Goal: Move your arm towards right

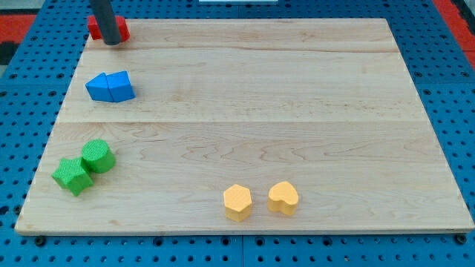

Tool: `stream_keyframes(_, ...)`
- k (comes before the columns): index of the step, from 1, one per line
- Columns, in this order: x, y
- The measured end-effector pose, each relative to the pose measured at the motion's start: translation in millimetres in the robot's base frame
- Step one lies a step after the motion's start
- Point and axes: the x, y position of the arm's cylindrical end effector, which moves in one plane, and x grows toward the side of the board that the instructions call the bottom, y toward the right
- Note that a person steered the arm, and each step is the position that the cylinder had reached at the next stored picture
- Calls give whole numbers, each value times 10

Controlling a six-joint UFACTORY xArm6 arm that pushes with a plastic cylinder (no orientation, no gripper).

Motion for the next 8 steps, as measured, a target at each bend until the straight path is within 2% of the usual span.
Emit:
stream_keyframes(1, 215, 50)
stream_keyframes(2, 217, 50)
stream_keyframes(5, -94, -124)
stream_keyframes(8, 80, 824)
